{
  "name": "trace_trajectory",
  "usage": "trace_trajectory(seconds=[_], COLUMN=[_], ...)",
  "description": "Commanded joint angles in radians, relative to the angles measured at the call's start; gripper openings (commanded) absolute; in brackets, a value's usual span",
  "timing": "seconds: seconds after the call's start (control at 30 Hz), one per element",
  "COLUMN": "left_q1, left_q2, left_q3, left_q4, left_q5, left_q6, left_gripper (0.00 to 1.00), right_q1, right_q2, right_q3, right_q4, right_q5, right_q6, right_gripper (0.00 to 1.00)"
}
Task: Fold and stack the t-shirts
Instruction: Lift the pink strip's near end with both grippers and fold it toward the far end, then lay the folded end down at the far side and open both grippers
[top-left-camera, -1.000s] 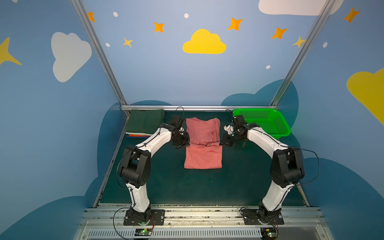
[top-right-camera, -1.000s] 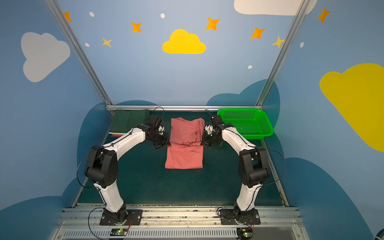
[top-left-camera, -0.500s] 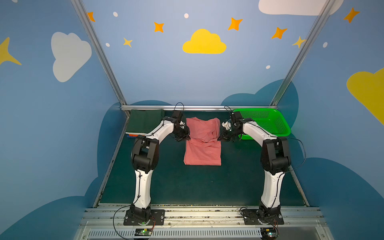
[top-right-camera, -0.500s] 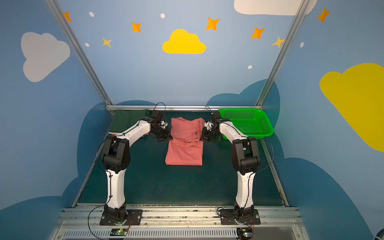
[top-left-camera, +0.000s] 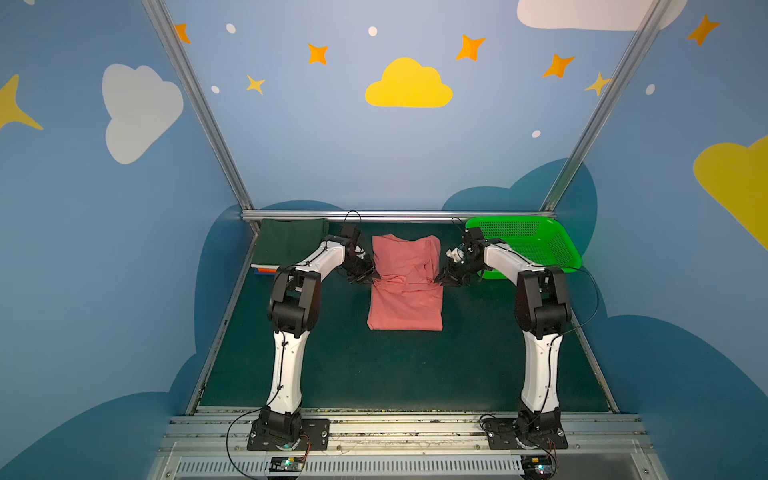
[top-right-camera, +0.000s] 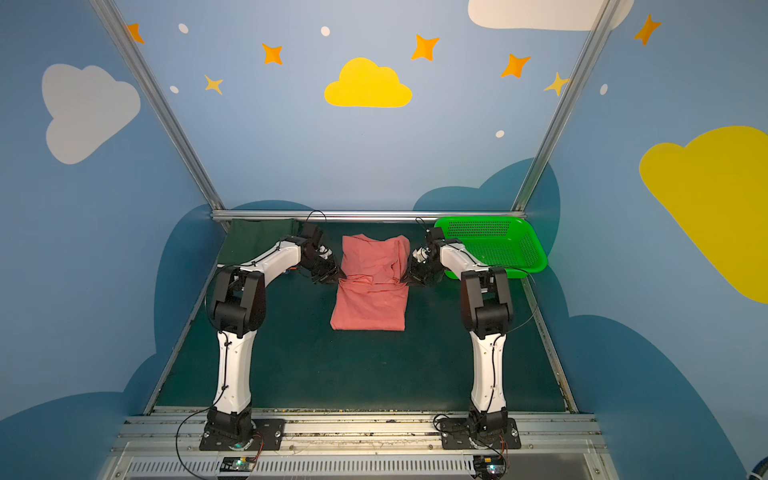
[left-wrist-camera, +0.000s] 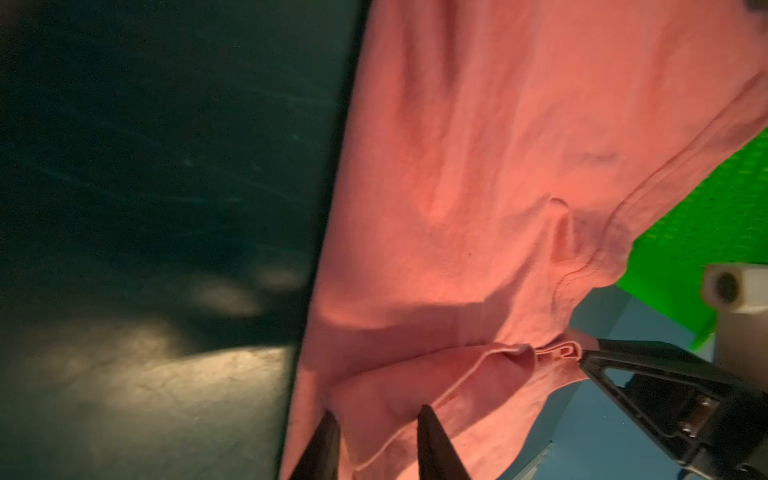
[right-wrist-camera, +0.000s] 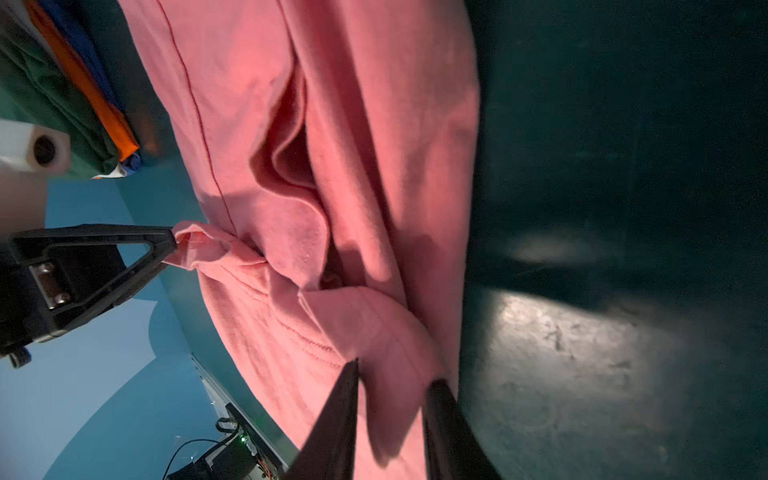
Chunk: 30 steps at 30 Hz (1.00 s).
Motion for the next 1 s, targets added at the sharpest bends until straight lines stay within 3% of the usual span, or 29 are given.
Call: trace_trajectory(seconds=[0.0,0.1,0.23,0.43,0.73,0.83,0.97], left_q1=[-0.002,-0.002,0.004,0.032,0.075,0.076,0.072], left_q2=[0.005,-0.001,0.023,0.054,0.041,-0.015,-0.148], left_q3=[0.019,0.012,0.023,0.005,-0.053,-0.083,-0.137], left_q4=[0.031,0.054,0.086,0.207,0.374,0.352,0.194], left_q5=[0.065,0.087,0.125,0.178,0.162,0.128,-0.006], left_q6=[-0.032,-0.058,-0.107,-0.251,-0.437,-0.403,-0.264], left_gripper=[0.4,0.48,0.51,0.51,0.53,0.54,0.6], right_q1=[-0.002,-0.005,-0.017,-0.04,-0.079,-0.079,-0.069], right_q2=[-0.029,-0.03,-0.012,0.009,-0.012,-0.073,-0.194], right_q3=[-0.004,-0.004,0.004,-0.002,-0.039,-0.084,-0.198], right_q4=[0.036,0.053,0.086,0.139,0.202,0.176,0.122], right_q5=[-0.054,-0.068,-0.1,-0.122,-0.144,-0.107,-0.017], right_q6=[0.033,0.053,0.091,0.152,0.204,0.164,0.085], right_gripper=[0.35,0.38,0.41,0.41,0.4,0.41,0.48])
